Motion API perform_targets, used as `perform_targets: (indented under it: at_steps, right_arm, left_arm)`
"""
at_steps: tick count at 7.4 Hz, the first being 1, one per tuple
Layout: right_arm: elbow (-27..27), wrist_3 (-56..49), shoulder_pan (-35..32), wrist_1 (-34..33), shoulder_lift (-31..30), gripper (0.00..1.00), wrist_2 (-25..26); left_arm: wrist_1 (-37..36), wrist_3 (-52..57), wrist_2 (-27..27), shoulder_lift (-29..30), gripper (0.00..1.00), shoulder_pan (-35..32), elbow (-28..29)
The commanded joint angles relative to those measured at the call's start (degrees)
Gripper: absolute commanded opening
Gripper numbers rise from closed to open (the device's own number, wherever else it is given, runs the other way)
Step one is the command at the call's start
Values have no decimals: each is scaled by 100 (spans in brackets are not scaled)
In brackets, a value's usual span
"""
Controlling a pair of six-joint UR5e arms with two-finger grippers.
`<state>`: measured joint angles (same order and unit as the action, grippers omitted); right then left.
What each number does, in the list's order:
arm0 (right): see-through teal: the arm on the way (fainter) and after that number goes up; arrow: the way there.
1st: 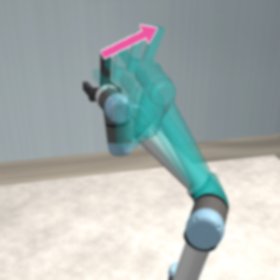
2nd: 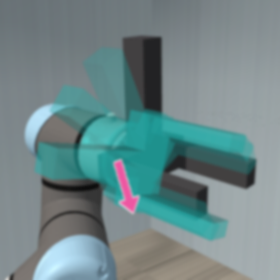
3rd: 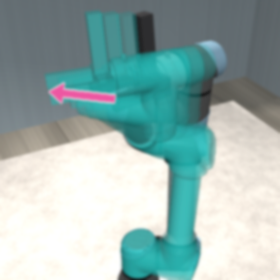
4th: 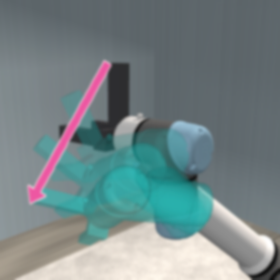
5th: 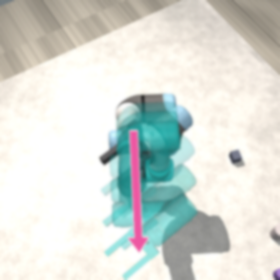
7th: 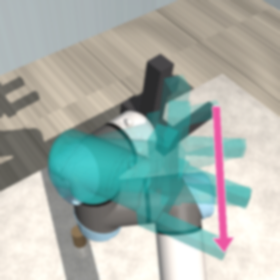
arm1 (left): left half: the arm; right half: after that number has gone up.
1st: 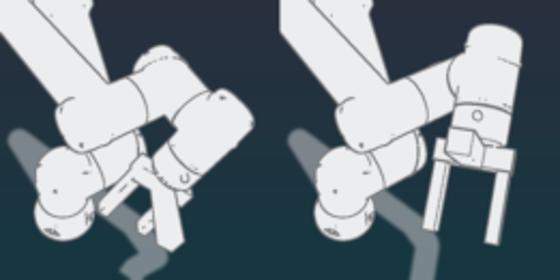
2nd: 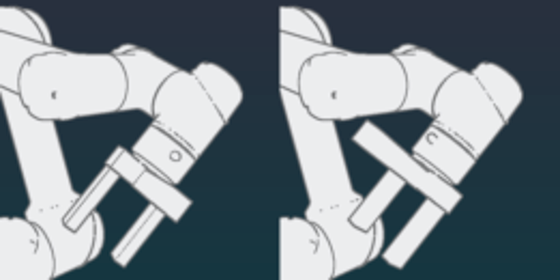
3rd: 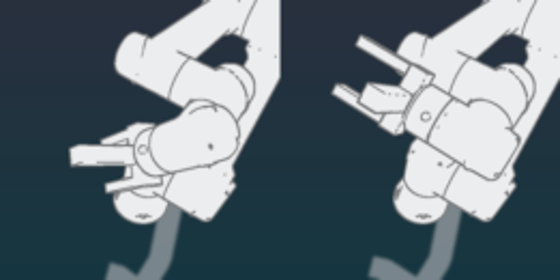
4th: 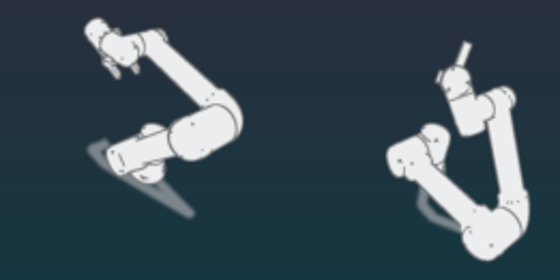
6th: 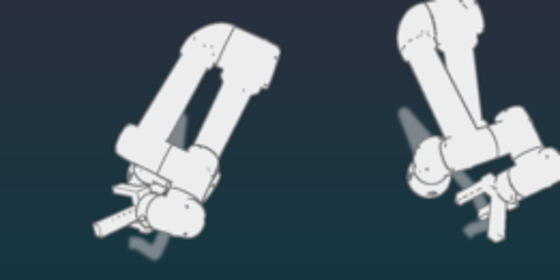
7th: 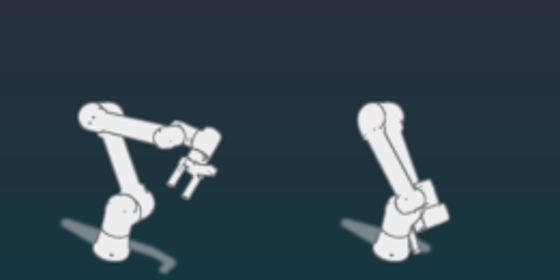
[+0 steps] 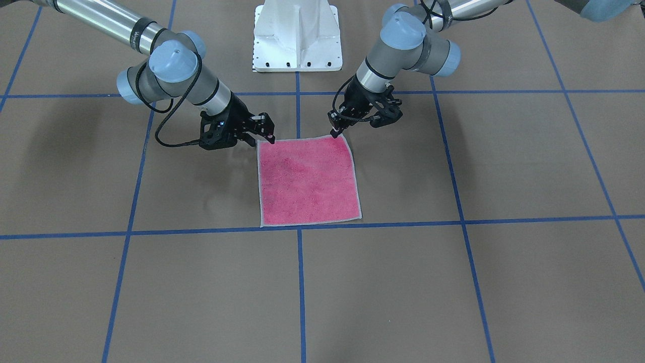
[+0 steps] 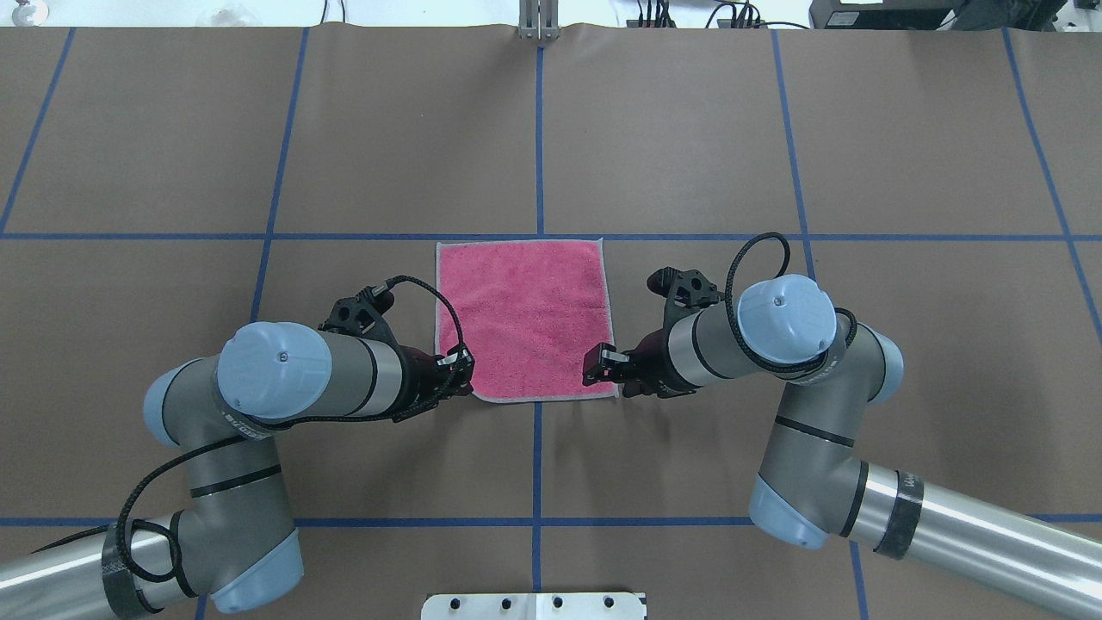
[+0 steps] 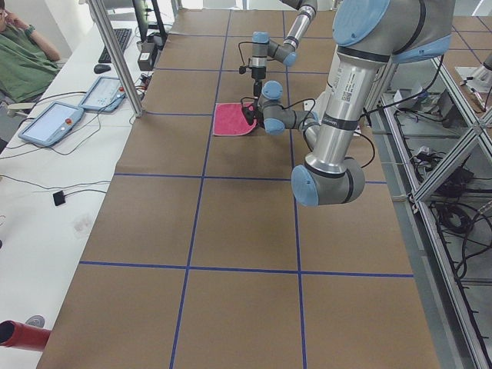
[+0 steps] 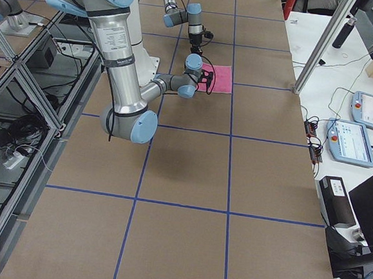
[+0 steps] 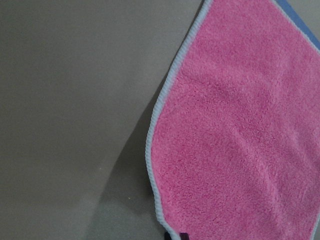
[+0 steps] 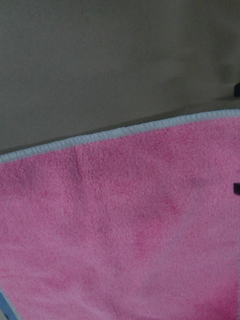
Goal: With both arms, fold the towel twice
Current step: 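Close both grippers on the towel's two near corners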
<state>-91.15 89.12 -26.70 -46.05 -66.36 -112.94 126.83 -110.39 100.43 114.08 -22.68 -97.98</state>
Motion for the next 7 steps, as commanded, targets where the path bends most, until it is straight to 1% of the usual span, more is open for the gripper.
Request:
perform_targets:
  at_steps: [1,5,6,7]
  right_arm:
    - [9,1,24,0,0,69,9]
    - [80,-8,42,0,36,68,9]
    - [80,-8,42,0,36,63,9]
    - [80,0,42,0,36,43,9]
  left_arm:
    - [0,0,3,0,0,0,7]
    - [0,-9,3,0,0,0,7]
    - [0,-9,3,0,0,0,7]
    - [0,-9,3,0,0,0,7]
